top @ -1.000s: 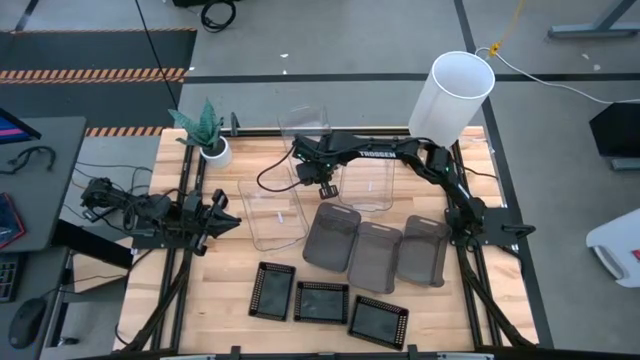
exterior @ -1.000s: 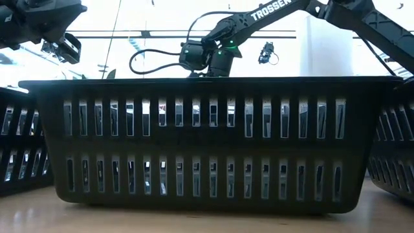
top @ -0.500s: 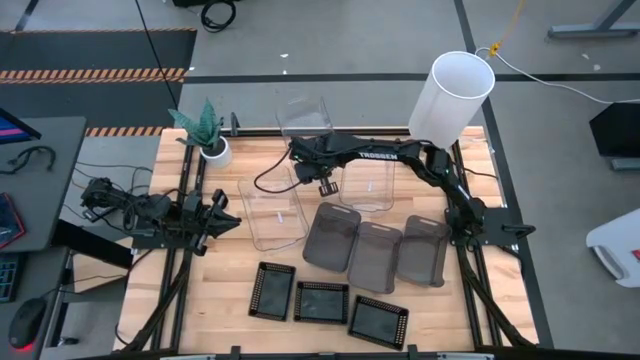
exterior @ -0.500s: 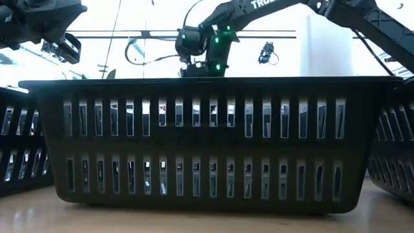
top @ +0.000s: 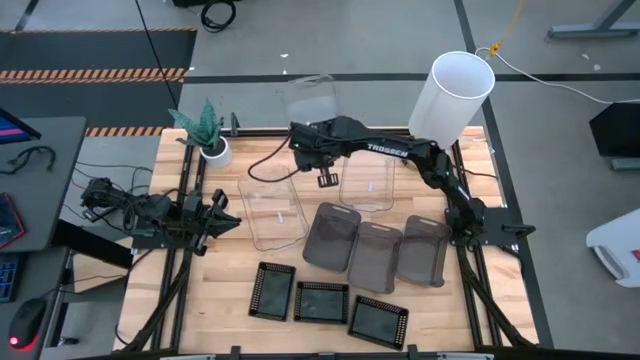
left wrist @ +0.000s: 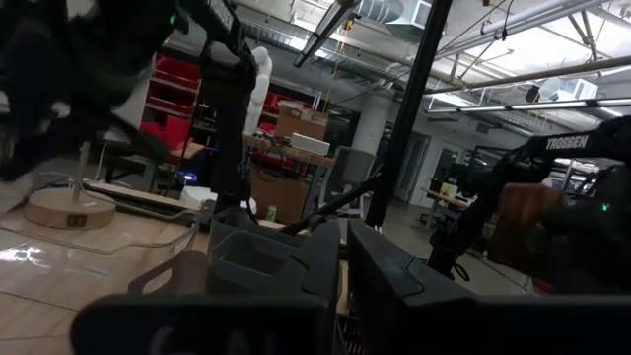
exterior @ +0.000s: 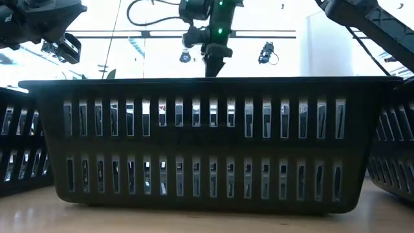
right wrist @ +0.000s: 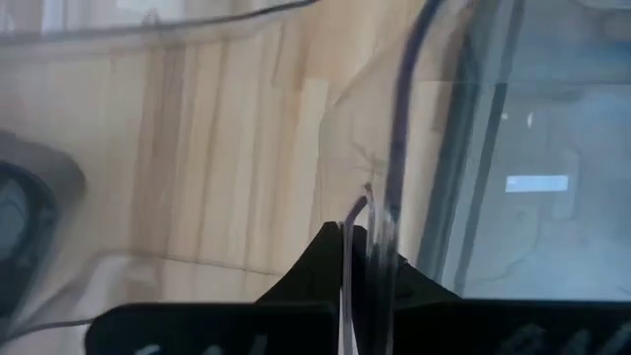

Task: Stack baskets by color
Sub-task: Stack the middle transparent bin on top of the right transparent bin

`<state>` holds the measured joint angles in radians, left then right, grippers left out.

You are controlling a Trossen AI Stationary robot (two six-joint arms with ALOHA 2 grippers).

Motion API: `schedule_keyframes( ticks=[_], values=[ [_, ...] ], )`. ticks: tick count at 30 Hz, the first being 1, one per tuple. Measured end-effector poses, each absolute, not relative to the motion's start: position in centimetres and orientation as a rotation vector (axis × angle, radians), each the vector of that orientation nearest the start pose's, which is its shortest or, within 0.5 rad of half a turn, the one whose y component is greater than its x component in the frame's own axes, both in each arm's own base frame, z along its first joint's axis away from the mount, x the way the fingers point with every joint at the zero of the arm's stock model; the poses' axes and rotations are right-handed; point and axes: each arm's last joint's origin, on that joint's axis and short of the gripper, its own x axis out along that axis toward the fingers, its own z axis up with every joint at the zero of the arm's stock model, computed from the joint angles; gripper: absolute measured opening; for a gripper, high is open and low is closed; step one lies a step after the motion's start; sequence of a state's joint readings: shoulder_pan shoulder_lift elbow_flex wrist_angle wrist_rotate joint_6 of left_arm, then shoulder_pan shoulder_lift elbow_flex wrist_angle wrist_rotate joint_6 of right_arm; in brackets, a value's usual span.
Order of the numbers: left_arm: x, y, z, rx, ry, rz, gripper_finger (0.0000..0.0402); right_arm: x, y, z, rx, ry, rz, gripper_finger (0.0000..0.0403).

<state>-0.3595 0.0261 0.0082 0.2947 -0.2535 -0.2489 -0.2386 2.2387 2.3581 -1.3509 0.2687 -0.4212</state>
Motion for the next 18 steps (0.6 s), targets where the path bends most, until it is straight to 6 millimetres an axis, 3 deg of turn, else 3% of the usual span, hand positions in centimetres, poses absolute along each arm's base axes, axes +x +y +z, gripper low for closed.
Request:
schedule_keyframes(
  ticks=[9,18],
  values=[
    [9.1,-2.6,19.2,-0.331,-0.25,-0.138,0.0031,40.7,-9.8,34.6,-0.197,1.283,-0.296,0.0009],
    [9.1,-2.6,19.2,-0.331,-0.25,-0.138,0.0035,38.1,-6.4,37.4,-0.098,1.292,-0.327,0.0009]
  ],
)
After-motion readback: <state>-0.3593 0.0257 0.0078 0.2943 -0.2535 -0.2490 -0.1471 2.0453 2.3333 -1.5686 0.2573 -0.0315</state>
